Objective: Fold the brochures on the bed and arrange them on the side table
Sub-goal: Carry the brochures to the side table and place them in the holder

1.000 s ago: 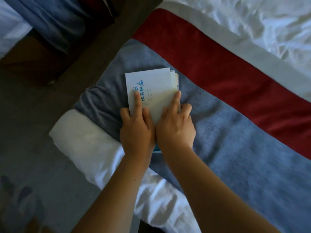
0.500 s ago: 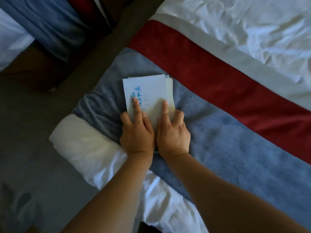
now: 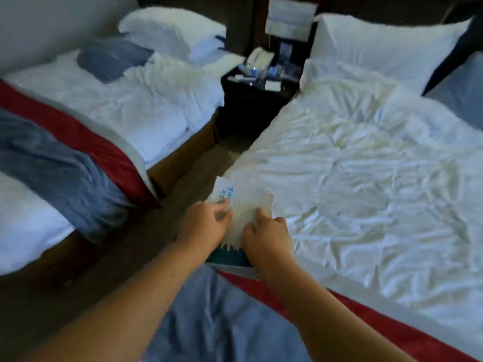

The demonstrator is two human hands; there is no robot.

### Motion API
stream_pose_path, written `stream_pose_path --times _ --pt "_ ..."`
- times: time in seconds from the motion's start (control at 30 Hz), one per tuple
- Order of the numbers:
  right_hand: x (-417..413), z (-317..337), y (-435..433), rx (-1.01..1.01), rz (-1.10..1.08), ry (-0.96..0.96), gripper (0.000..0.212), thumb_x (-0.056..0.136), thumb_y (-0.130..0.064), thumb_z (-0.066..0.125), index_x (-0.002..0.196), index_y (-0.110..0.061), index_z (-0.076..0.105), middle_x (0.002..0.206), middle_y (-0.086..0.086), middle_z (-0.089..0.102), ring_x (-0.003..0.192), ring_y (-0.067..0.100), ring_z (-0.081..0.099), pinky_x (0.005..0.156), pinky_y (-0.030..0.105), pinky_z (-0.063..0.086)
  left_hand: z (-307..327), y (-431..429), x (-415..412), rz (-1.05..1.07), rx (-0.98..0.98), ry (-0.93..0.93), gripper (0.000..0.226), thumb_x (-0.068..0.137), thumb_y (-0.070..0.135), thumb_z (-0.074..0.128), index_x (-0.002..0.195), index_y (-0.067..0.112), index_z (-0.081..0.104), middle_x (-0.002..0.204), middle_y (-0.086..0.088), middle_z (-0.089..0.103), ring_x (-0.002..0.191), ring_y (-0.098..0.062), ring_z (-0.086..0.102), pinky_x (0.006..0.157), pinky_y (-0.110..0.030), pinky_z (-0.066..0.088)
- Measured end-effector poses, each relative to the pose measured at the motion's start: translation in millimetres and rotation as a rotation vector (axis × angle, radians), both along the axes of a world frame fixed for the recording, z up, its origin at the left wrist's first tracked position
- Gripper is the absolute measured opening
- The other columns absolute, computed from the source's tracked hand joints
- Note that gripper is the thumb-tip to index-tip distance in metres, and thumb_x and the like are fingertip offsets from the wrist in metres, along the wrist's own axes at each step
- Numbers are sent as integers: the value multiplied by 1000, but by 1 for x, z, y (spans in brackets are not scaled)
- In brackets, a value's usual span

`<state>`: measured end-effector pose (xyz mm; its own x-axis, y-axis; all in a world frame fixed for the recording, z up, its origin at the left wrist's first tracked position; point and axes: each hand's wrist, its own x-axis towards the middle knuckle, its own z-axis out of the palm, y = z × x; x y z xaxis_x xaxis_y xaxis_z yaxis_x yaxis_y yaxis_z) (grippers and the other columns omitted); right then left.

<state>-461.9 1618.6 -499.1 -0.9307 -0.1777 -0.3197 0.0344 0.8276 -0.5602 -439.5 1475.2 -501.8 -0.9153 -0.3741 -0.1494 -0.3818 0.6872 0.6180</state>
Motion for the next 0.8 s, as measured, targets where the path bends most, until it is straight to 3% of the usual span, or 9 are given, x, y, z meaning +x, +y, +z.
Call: stream_pose_path --times 0.07,0.13,0.23,0.33,0.4,0.53,0.67,0.8 --pt "-34 78 25 -12 -17 99 43 102 -33 37 141 -20 48 126 14 49 101 31 54 88 36 47 85 17 -35 -104 35 96 43 98 40 65 139 25 64 136 -5 67 68 -10 62 78 -27 55" --pt "-58 154 54 -6 -48 195 40 102 -31 35 135 -17 51 127 16 52 98 28 48 86 36 43 164 41 -65 -187 37 190 44 99 41 65 139 25 63 141 -2 63 73 -8 64 77 -21 52" --pt "-69 260 103 0 -131 276 49 101 -30 35 147 -17 49 139 18 51 118 33 52 98 36 44 270 90 -88 -266 8 282 41 101 36 62 139 23 64 140 -2 64 68 -3 62 71 -11 42" --pt "-65 340 152 -18 -215 315 51 99 -28 40 148 -19 49 140 16 51 116 32 55 96 36 45 350 141 -89 -324 2 322 42 100 34 60 141 24 63 143 -5 62 111 -18 65 87 -17 41" --pt "-57 381 185 -18 -249 339 41 95 -27 43 131 -18 59 126 13 58 100 28 57 81 34 46 389 174 -82 -354 12 326 44 100 31 58 143 23 61 147 -6 59 127 -24 58 99 -23 43" --pt "-28 451 257 -28 -317 434 12 91 -25 54 95 -15 59 94 6 58 97 29 64 70 32 42 450 245 -64 -423 48 344 45 100 33 57 143 23 60 146 -8 59 128 -27 58 105 -31 45" --pt "13 501 340 13 -448 467 14 92 -25 53 96 -13 60 95 8 60 97 32 63 72 34 43 504 335 -43 -539 17 402 44 102 29 52 145 23 59 146 -10 59 126 -28 59 100 -28 45" --pt "72 529 434 108 -628 527 25 96 -29 51 107 -11 65 105 10 65 100 31 64 75 33 45 531 437 -10 -770 -47 464 40 106 31 43 141 23 62 140 -12 63 119 -32 62 100 -36 50"
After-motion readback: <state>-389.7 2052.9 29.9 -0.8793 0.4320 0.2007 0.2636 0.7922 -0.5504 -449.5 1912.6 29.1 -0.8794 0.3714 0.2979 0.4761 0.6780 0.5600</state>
